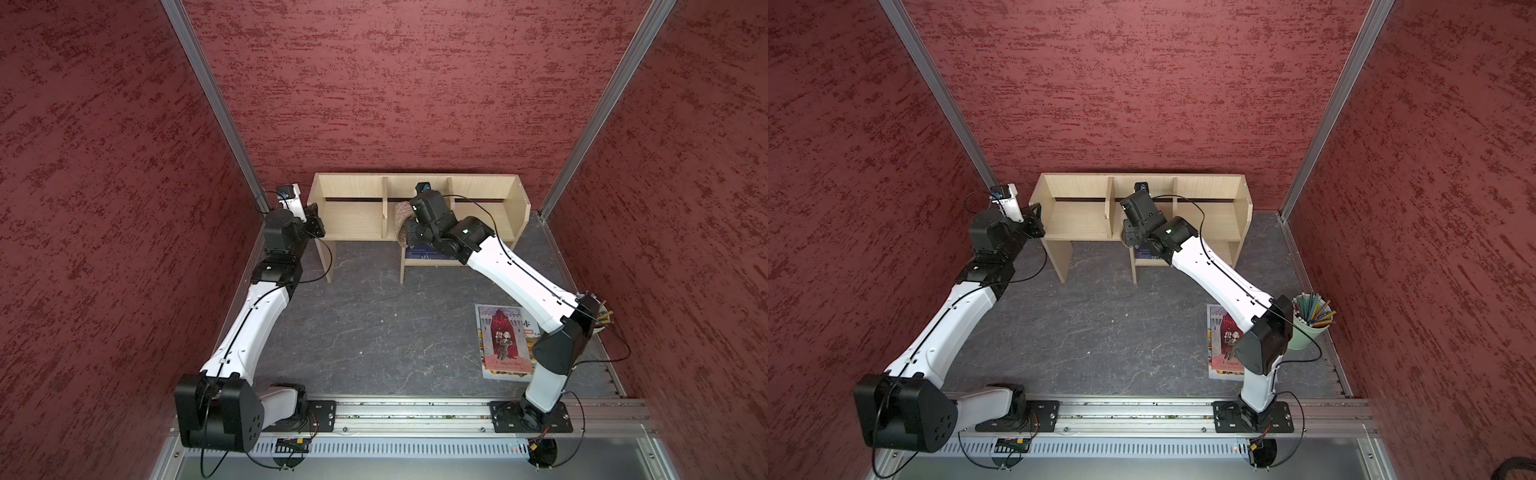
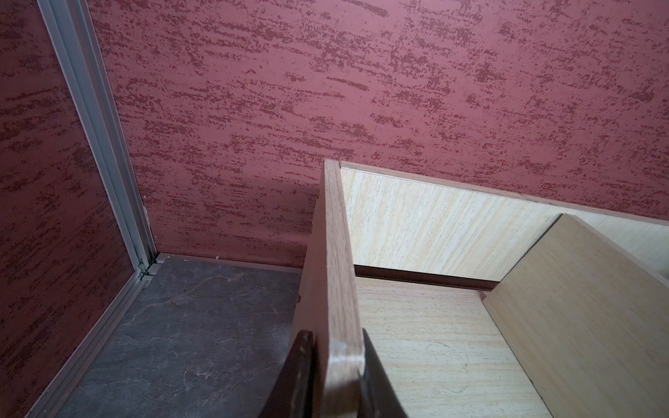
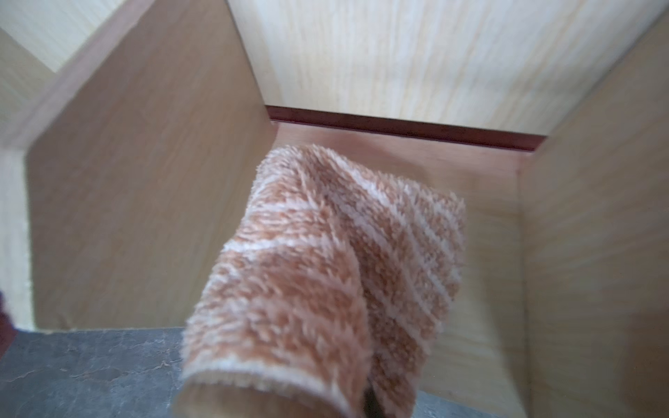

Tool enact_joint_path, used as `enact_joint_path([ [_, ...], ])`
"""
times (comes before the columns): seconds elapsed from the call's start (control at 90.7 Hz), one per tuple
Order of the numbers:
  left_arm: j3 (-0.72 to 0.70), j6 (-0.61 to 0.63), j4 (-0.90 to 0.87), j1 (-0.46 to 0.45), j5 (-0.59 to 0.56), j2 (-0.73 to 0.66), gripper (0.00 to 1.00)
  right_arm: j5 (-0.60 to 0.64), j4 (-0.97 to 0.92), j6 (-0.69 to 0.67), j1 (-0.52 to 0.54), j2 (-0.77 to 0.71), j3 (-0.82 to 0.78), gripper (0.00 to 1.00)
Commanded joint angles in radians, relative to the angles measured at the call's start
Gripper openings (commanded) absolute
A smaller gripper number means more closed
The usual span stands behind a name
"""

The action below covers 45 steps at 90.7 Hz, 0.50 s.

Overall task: Wipe the bookshelf clean with a cloth
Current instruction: Wipe the dust from the shelf.

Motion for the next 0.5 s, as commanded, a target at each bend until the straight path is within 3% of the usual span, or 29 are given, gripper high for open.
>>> enact_joint_path([
  [0.0,-0.037,-0.119,-0.113,-0.04,0.102,0.016,0.0,-0.103,0.089,0.018,0.007,0.002,0.024,0.0],
  [0.397,-0.002,-0.133,-0.143,-0.034,0.103,0.015,0.0,0.053,0.074,-0.079,0.006,-0.205,-0.046,0.0],
  [0.485,0.031,-0.155,-0.178,-0.015,0.107,0.014,0.2,0.053,0.087,-0.091,0.007,-0.266,-0.081,0.0],
])
